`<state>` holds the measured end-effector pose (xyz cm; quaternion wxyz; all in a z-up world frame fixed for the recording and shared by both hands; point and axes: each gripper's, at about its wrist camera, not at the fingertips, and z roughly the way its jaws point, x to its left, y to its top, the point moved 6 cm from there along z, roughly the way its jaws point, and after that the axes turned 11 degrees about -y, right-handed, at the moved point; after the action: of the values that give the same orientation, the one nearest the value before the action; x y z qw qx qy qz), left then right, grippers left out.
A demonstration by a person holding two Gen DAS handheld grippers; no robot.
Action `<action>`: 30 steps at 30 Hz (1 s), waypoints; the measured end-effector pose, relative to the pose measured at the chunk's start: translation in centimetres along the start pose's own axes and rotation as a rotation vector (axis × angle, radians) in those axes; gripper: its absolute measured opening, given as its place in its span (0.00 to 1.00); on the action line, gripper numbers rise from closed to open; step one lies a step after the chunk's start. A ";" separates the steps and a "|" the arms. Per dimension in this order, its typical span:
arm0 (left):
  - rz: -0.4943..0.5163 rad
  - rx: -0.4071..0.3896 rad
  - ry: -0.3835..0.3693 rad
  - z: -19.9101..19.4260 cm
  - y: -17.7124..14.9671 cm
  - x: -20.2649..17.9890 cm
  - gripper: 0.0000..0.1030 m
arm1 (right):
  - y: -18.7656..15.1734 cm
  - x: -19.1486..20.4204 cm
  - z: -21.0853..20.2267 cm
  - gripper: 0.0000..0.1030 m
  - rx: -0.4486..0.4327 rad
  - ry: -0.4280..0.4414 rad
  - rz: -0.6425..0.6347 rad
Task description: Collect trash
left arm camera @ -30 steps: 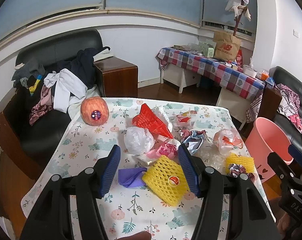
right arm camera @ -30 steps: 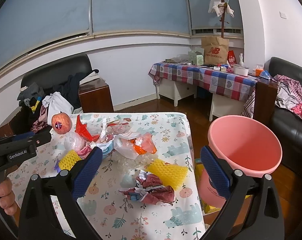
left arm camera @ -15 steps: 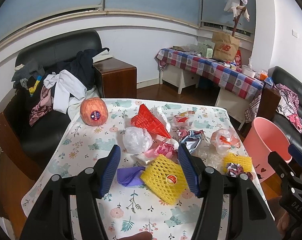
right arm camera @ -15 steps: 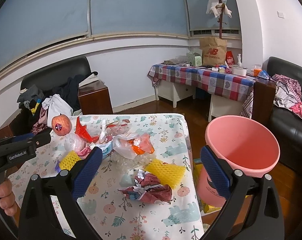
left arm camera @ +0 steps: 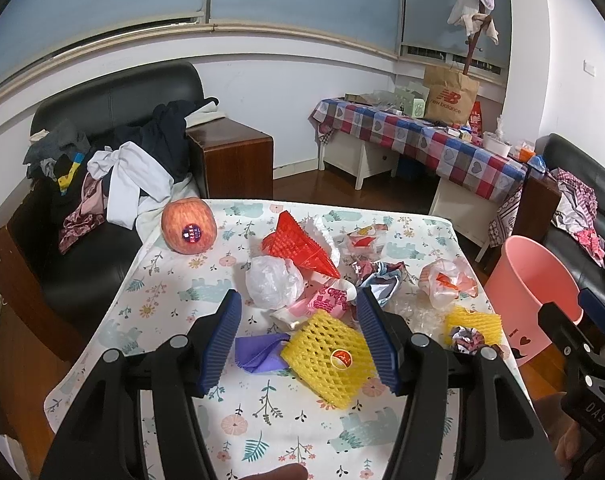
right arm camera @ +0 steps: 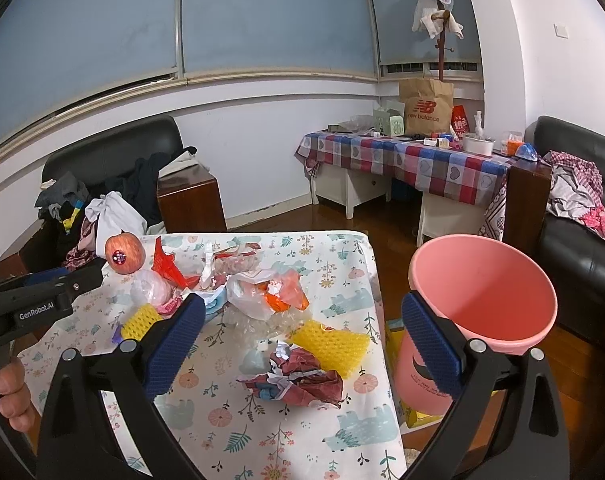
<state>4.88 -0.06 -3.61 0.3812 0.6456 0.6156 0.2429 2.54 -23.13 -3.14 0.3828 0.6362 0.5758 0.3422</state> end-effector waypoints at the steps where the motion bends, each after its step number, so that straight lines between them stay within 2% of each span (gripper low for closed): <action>1: 0.000 0.000 0.000 0.1 0.0 0.0 0.58 | 0.0 0.0 0.0 0.96 0.000 0.000 -0.001; 16: 0.000 0.001 -0.017 -0.6 0.7 -1.3 0.58 | -0.6 -0.6 -0.2 0.96 0.015 0.006 0.008; 25: -0.006 -0.004 -0.044 0.0 0.0 -0.4 0.58 | -2.7 -2.4 0.9 0.96 0.075 0.013 0.039; 30: -0.016 0.034 -0.100 0.7 -1.2 0.8 0.58 | -4.0 -3.0 1.2 0.96 0.104 0.033 0.042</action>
<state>4.81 0.49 -5.07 0.4023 0.6582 0.6051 0.1969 1.42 -26.03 -7.27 0.3324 0.6614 0.5856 0.3303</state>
